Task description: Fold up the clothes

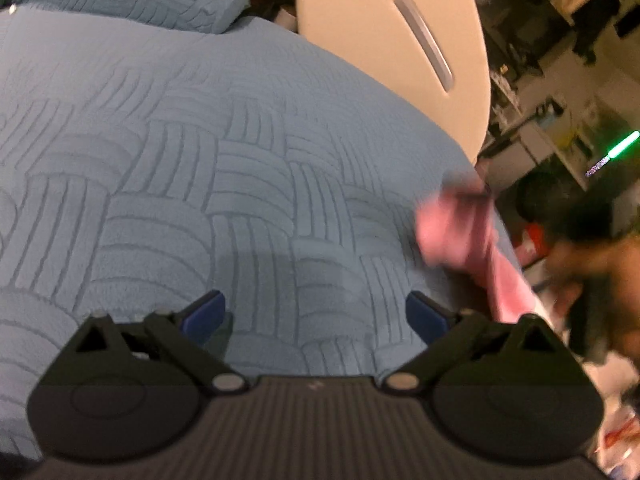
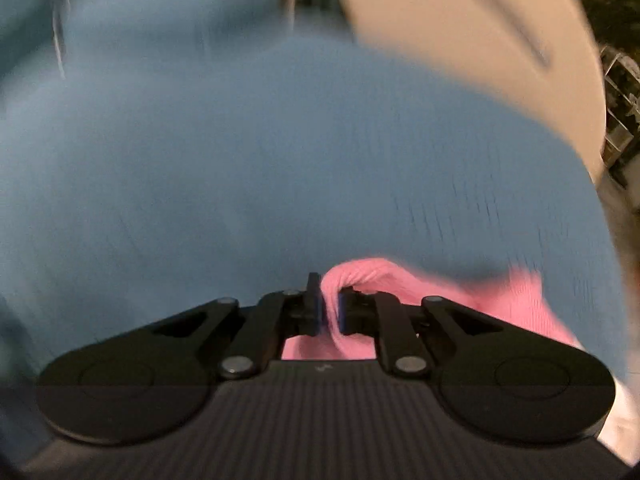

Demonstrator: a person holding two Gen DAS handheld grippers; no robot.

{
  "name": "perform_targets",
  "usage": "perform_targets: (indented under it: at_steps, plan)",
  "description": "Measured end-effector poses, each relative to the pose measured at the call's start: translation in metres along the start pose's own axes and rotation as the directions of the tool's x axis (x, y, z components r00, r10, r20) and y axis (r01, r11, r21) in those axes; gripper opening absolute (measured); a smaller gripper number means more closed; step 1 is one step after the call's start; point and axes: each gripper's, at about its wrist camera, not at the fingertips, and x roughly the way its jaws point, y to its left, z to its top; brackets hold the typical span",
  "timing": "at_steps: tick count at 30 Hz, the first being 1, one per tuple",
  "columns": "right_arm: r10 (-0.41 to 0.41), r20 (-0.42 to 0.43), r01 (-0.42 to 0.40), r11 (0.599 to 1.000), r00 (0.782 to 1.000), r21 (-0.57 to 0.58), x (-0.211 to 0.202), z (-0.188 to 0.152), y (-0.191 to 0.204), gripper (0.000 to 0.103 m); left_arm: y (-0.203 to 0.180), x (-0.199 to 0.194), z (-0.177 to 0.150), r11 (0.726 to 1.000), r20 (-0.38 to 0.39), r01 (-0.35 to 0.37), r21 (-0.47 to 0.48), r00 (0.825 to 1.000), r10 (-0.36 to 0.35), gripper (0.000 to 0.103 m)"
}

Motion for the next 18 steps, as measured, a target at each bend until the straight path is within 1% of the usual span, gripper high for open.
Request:
perform_targets:
  at_steps: [1,2,3,4,5,6,7,8,9,10,11,12,13,14,15,16,17,18]
  plan:
    - [0.069,0.083,-0.074,0.996,0.994,0.054,-0.014,0.014,0.009,0.012,0.001,-0.001,0.001,1.0,0.004,0.001,-0.007,1.0,-0.001,0.098]
    - [0.162,0.172,-0.182,0.977,0.972,0.112,-0.028,0.029,0.019,0.014,0.002,-0.001,0.001,1.0,0.009,0.003,-0.015,1.0,-0.003,0.098]
    - [0.279,0.241,-0.321,0.934,0.93,0.157,-0.036,0.042,0.031,0.026,0.003,-0.003,0.002,1.0,0.019,0.002,-0.023,1.0,-0.001,0.098]
    - [0.351,0.22,-0.386,0.912,0.91,0.14,-0.034,0.05,0.043,0.045,0.005,-0.004,0.002,1.0,0.029,0.001,-0.03,1.0,0.0,0.098]
    - [0.398,0.16,-0.416,0.904,0.903,0.1,-0.028,0.057,0.056,0.089,0.006,-0.006,0.003,0.999,0.039,0.0,-0.038,0.999,0.002,0.099]
    - [0.364,0.13,-0.373,0.927,0.922,0.049,-0.026,0.057,0.064,0.099,0.009,-0.007,0.004,0.998,0.049,0.0,-0.057,0.999,0.003,0.1]
    - [0.288,0.119,-0.289,0.957,0.95,-0.009,-0.025,0.054,0.069,0.099,0.012,-0.009,0.005,0.997,0.059,0.0,-0.076,0.998,0.005,0.1]
    - [0.169,0.126,-0.159,0.983,0.977,-0.087,-0.03,0.041,0.07,0.099,0.015,-0.01,0.006,0.995,0.066,-0.003,-0.099,0.998,0.009,0.101]
    - [0.03,0.151,-0.004,0.986,0.988,-0.169,-0.039,0.022,0.07,0.099,0.018,-0.01,0.007,0.993,0.073,-0.005,-0.121,0.997,0.014,0.103]
    - [-0.029,0.164,0.06,0.98,0.986,-0.189,-0.048,0.001,0.064,0.099,0.021,-0.011,0.008,0.99,0.079,-0.007,-0.144,0.997,0.019,0.103]
    - [-0.049,0.168,0.079,0.981,0.985,-0.179,-0.057,-0.021,0.056,0.099,0.022,-0.01,0.008,0.988,0.077,-0.011,-0.151,0.997,0.023,0.103]
    - [-0.051,0.156,0.078,0.982,0.986,-0.172,-0.066,-0.043,0.052,0.099,0.022,-0.009,0.009,0.988,0.076,-0.016,-0.157,0.997,0.028,0.103]
    - [-0.045,0.137,0.069,0.983,0.989,-0.171,-0.072,-0.057,0.049,0.099,0.022,-0.007,0.009,0.987,0.074,-0.021,-0.162,0.997,0.033,0.103]
    - [-0.011,0.061,0.024,0.979,0.998,-0.201,-0.084,-0.093,0.05,0.099,0.022,-0.006,0.01,0.986,0.073,-0.026,-0.167,0.997,0.038,0.103]
    - [0.025,-0.007,-0.026,0.971,1.0,-0.239,-0.092,-0.13,0.056,0.099,0.022,-0.006,0.01,0.985,0.074,-0.025,-0.169,0.997,0.038,0.103]
    - [0.049,-0.046,-0.06,0.957,0.998,-0.285,-0.096,-0.16,0.065,0.099,0.022,-0.006,0.009,0.985,0.075,-0.024,-0.172,0.997,0.037,0.103]
    - [0.05,-0.07,-0.072,0.934,0.996,-0.351,-0.097,-0.186,0.077,0.099,0.022,-0.005,0.009,0.984,0.066,-0.019,-0.177,0.997,0.031,0.103]
    - [0.005,-0.072,-0.035,0.905,0.997,-0.424,-0.087,-0.204,0.082,0.099,0.023,-0.004,0.01,0.984,0.066,-0.018,-0.177,0.997,0.03,0.103]
